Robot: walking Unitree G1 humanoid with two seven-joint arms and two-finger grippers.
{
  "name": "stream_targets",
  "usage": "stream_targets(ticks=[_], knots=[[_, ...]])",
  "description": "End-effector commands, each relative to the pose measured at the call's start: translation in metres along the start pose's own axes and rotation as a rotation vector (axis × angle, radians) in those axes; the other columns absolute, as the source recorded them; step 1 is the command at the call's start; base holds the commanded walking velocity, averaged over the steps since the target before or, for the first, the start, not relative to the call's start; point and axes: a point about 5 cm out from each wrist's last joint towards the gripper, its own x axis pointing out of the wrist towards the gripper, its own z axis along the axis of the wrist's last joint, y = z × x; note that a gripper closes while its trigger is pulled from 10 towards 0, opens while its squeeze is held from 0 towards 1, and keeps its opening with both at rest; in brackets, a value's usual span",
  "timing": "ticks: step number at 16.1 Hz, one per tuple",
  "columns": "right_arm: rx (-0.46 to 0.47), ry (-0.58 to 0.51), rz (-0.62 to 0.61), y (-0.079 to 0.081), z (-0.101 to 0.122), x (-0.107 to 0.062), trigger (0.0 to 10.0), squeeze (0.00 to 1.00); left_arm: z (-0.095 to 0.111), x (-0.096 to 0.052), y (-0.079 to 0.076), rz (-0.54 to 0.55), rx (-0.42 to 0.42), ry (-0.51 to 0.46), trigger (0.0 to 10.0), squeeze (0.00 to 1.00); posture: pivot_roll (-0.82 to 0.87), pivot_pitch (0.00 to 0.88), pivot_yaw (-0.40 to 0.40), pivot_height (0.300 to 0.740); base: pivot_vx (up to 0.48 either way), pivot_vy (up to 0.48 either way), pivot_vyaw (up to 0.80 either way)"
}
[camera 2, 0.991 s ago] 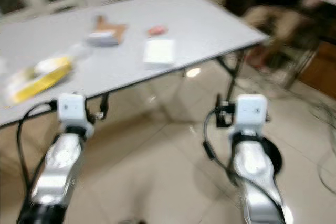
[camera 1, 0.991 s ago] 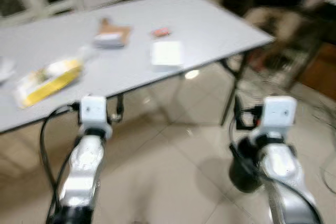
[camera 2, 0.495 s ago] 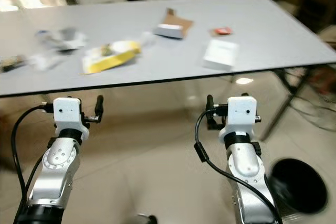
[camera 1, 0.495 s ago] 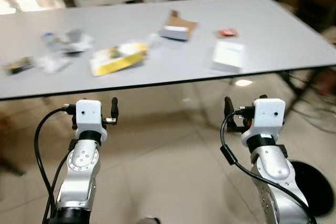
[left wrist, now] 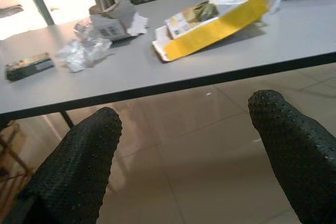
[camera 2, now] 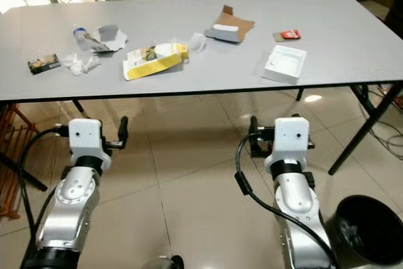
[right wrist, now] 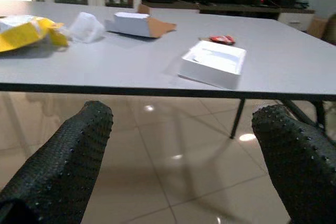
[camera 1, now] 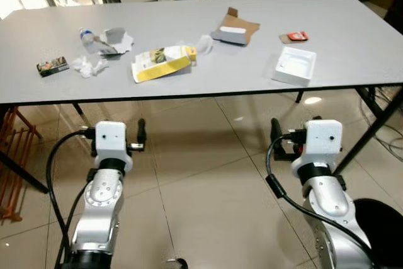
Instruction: Picking trash to rubbish bin
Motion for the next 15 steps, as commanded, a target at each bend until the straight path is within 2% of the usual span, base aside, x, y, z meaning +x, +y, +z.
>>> stream_targets(ticks=[1,3,15], knots=[[0.007,-0.006,0.004,0.0003,0.0020,-0.0016,10.0,0.00,0.0002,-0.0001,0.0013,0.001,0.005,0.008,10.0,0.00,-0.09,0.094,0.040,0.740,0.000,0.000,0.00],[0.007,-0.007,0.002,-0.0002,0.0021,-0.0007,10.0,0.00,-0.0029,-0.0039,-0.0067,-0.037,0.000,0.019,10.0,0.00,-0.10,0.093,0.041,0.740,0.000,0.330,0.00],[0.013,-0.009,0.000,0.0034,0.0018,-0.0014,10.0,0.00,-0.0032,-0.0015,-0.0065,-0.048,0.014,0.025,10.0,0.00,-0.10,0.097,0.048,0.740,0.000,0.404,0.00]])
